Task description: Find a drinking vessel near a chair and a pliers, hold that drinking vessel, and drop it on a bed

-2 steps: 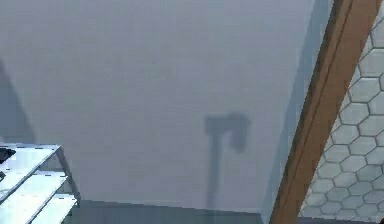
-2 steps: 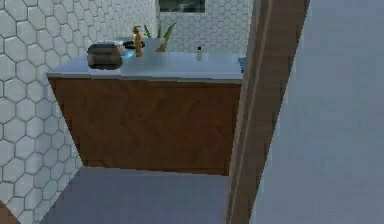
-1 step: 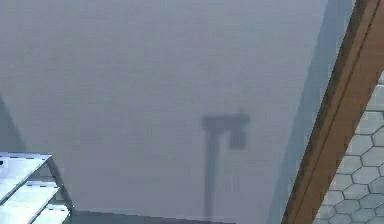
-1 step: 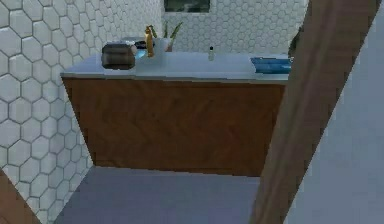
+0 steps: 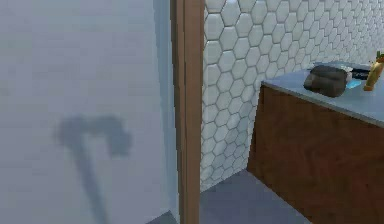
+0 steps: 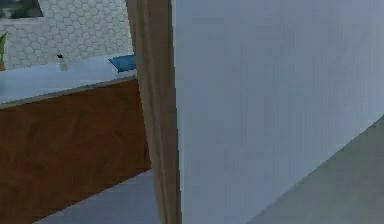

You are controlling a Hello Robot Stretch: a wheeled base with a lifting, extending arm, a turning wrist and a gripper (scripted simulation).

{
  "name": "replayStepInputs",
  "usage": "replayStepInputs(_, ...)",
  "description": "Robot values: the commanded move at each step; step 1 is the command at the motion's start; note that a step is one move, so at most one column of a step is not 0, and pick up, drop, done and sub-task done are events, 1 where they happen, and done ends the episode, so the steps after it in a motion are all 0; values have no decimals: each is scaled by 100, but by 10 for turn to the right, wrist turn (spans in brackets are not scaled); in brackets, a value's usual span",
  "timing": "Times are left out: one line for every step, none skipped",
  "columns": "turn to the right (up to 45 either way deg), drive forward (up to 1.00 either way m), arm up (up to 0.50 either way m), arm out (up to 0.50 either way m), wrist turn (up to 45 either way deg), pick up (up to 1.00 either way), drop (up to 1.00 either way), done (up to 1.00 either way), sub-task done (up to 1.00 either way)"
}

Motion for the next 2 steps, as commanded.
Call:
replayStepInputs(0,55,0,0,0,0,0,0,0)
replayStepInputs(120,0,0,0,0,0,0,0,0)
